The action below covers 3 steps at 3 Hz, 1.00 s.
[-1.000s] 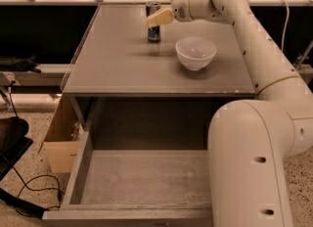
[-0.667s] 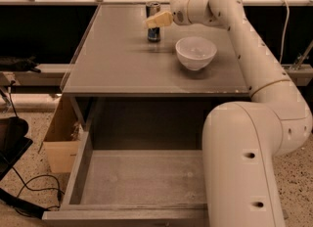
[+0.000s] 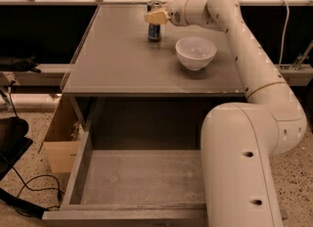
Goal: Place redbull can into top drawer
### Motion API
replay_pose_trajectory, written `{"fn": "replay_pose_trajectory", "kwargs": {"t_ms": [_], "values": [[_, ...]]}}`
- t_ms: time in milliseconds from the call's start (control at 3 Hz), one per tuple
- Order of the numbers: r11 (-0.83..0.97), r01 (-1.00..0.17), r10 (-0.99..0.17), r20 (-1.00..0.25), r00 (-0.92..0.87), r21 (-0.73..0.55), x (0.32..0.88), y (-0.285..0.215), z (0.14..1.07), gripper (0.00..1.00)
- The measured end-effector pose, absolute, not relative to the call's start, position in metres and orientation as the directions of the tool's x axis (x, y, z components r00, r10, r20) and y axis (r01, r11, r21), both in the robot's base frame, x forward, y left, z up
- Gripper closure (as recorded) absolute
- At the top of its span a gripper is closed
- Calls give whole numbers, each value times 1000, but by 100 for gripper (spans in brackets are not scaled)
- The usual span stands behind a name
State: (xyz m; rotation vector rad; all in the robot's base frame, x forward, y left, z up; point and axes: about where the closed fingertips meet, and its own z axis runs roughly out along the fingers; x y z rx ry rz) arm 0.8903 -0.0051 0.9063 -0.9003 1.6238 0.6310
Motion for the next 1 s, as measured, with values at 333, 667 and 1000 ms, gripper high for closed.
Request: {"fn": "replay_pose_trajectory", "kwargs": {"t_ms": [333,667,1000], "values": [[566,-822,-227,-970,-89,-57,890,-5,906,72],[549,-832,-269,-959,-91,-75,883,-7,907,95],[500,-852,-373,-927,-52,-153,849,-20,933,100]]}}
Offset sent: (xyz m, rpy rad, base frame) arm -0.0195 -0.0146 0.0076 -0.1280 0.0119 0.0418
